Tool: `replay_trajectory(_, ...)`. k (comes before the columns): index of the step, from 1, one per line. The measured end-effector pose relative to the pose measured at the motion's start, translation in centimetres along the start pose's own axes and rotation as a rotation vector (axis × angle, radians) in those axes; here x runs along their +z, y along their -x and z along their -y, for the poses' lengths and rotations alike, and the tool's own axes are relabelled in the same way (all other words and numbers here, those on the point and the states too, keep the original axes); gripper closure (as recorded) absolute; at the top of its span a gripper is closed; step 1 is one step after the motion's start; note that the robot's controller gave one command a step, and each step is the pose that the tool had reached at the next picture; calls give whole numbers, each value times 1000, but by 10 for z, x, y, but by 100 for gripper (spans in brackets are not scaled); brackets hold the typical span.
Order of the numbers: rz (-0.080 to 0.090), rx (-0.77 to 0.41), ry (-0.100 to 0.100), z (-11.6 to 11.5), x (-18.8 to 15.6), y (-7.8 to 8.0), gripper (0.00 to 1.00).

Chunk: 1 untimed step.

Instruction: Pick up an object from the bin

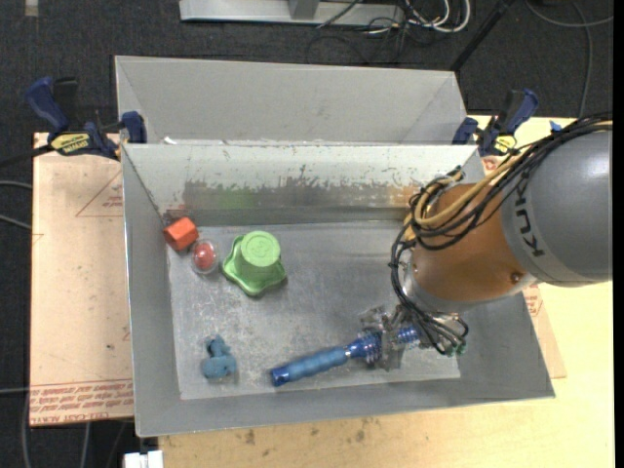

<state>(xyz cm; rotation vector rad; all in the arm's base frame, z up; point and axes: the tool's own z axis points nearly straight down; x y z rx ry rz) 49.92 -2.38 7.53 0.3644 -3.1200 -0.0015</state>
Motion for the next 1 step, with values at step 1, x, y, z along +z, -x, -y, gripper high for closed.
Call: replay_trajectory(1, 11, -117, -4, -8, -169, 17, 100)
